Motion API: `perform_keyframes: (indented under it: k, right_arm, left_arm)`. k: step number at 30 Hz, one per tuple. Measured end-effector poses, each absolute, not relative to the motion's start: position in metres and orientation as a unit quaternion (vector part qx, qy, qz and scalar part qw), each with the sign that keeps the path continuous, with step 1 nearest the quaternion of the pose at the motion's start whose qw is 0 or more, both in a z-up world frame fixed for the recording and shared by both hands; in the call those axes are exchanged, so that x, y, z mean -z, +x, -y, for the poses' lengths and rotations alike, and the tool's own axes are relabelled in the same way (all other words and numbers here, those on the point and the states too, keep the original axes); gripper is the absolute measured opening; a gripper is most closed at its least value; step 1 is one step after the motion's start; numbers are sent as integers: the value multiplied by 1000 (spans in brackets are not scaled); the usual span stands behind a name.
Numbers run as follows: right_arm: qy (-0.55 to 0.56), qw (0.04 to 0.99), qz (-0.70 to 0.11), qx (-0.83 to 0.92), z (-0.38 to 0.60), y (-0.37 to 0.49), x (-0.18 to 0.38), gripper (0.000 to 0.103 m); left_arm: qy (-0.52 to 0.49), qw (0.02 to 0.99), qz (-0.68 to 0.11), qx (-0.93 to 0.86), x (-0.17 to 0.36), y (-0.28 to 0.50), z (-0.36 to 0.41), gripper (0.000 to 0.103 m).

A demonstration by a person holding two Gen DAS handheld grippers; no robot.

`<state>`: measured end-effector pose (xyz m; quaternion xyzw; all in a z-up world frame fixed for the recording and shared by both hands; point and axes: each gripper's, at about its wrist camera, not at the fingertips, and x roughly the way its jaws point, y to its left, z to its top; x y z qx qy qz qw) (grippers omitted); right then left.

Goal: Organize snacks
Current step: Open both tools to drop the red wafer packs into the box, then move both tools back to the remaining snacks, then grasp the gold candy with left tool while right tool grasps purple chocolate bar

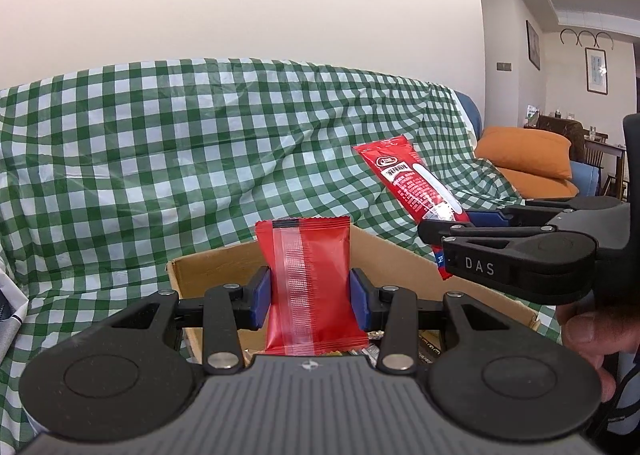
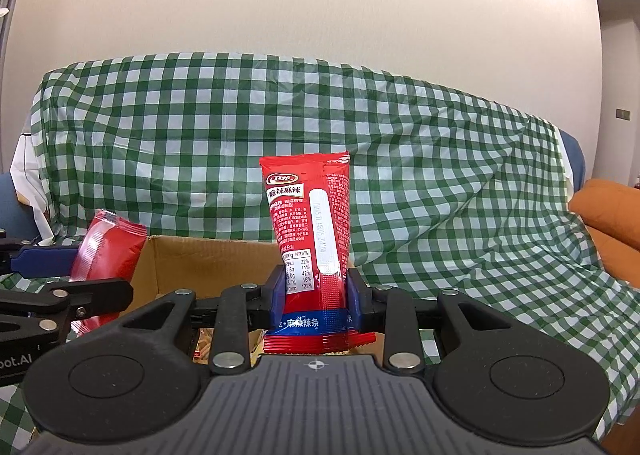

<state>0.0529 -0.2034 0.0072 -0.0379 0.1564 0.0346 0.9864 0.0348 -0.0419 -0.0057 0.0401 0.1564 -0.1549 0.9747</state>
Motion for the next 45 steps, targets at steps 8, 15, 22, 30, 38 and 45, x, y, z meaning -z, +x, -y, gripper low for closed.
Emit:
perform_keyframes:
  k: [8,15,22,30,38,45]
  right_arm:
    - [-50,985,-163,-31,199,54,-6,47]
    - [-41,984,-171,-19,193,60,-6,76]
    - [-52,983,-169,-42,173,58,-7,76]
    - [-50,981,-175,-68,153,54,-7,76]
    - [-64,977,-174,-102,125,48,-5,75]
    - [-89,971,-183,-123,103,49,3,75]
  left_arm:
    - [43,975,-167,142,5,40,42,80]
    - [8,978,-188,96,-1,40,5,71]
    - [7,969,-247,17,-4,43,-48,22]
    - [3,937,-337,-96,49,44,-120,24]
    - [-85,889,-424,-149,92,61,-173,64]
    - [-96,865,-458,-182,125,69,-190,55]
